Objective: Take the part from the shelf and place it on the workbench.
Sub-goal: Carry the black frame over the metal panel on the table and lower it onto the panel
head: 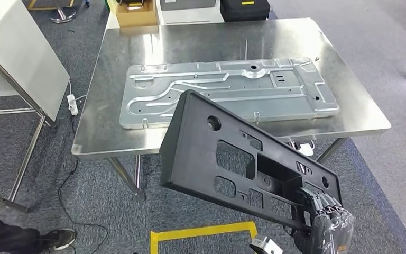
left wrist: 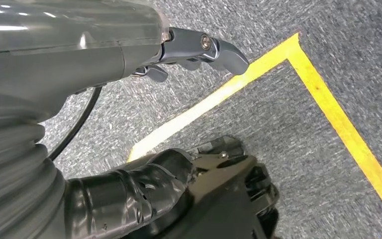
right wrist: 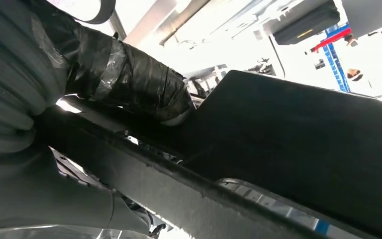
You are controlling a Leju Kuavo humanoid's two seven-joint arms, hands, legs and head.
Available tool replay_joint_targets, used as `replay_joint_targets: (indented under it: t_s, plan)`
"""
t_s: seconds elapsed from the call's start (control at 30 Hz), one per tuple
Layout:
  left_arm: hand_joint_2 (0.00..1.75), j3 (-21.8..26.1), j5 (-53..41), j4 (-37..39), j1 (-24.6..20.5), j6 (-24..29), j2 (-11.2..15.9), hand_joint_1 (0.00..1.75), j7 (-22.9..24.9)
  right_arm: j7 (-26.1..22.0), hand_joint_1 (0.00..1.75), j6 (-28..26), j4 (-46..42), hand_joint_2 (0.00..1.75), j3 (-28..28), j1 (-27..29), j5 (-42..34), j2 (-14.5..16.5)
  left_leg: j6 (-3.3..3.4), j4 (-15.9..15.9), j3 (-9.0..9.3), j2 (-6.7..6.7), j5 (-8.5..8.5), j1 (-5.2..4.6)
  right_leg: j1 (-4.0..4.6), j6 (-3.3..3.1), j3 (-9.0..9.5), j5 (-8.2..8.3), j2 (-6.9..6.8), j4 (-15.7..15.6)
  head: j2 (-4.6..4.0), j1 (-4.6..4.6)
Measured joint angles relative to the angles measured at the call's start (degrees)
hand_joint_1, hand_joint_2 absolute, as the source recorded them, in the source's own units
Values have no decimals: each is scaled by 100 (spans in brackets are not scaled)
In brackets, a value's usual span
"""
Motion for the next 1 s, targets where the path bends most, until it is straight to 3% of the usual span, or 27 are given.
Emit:
replay_joint_targets:
  t_s: [0.07,0.13,0.23,0.3,0.43,0.47,0.5,0.53,0.57,0.63,0.7,0.8,0.83,0.93,0.97,1.0]
  plan:
    - [175,3,-1,1,12,0,-1,0,4,3,175,1,5,175,-9,-2,-8,-1,-57,8,136,-2,-119,18,-17,4,152,500,0,-653,0,3]
    - [175,8,-1,2,-3,0,-2,0,5,5,175,2,11,175,-14,-3,-16,-1,-133,14,171,-7,-205,26,20,-66,219,664,-5,-1019,0,17]
    - [175,16,-2,1,-22,3,-1,0,8,17,175,1,11,175,-21,12,-33,-1,-248,59,216,0,-250,27,40,-224,279,639,7,-1100,0,17]
    - [175,22,-7,0,-29,9,2,0,9,23,175,1,9,175,-27,4,-41,-1,-293,351,122,10,-317,39,30,-301,409,601,5,-1161,1,5]
    - [175,31,-31,1,-24,11,2,0,11,24,175,2,11,175,-31,-9,-47,-1,-343,1625,-744,15,-765,49,66,-372,586,471,-7,-1199,0,-10]
    - [175,33,-34,1,-12,11,2,0,12,24,175,2,11,175,-31,-8,-47,-1,-331,1671,-860,15,-739,47,81,-379,636,431,1,-1199,0,-13]
    - [175,36,-35,2,-2,11,2,0,12,25,175,2,11,175,-32,-8,-47,-1,-300,1510,-874,14,-575,41,97,-383,697,388,9,-1199,0,-14]
    - [175,38,-36,1,6,11,2,0,13,25,175,2,11,175,-32,-8,-47,-1,-247,1174,-807,16,-289,26,112,-383,761,341,14,-1202,0,-15]
    - [175,41,-36,1,9,11,5,0,13,25,175,2,12,175,-32,-11,-50,-1,-181,807,-708,26,-18,-2,120,-380,815,298,12,-1206,0,-9]
    - [175,48,-36,1,-10,12,15,0,12,27,175,2,17,175,-33,-17,-59,-1,-75,277,-562,39,205,-74,113,-342,869,231,8,-1222,0,-7]
    - [175,51,-38,1,-14,13,22,0,10,30,175,2,29,175,-34,-21,-69,-1,-11,113,-508,36,179,-115,95,-274,910,239,3,-1198,0,-10]
    - [175,54,-42,1,9,13,20,0,8,33,175,2,42,175,-42,-39,-87,-3,64,-42,-303,42,281,-80,82,-200,891,155,-3,-989,0,-10]
    - [175,55,-43,0,1,13,17,0,8,34,175,1,44,175,-46,-50,-91,-3,74,-66,-247,45,288,-65,72,-174,765,45,-2,-767,0,-8]
    - [175,56,-44,0,-20,8,13,0,6,34,175,0,56,175,-56,-65,-97,-5,72,-66,-185,36,222,-59,22,-70,152,-306,-1,120,0,-2]
    - [175,56,-45,1,-17,5,13,0,6,39,175,0,63,175,-57,-63,-100,-7,59,-62,-154,33,189,-54,1,-42,25,-285,-2,214,0,-3]
    - [175,56,-46,1,-12,2,13,0,7,49,175,1,72,175,-58,-63,-102,-11,39,-56,-111,30,151,-43,-22,-20,4,-131,-4,97,0,-2]
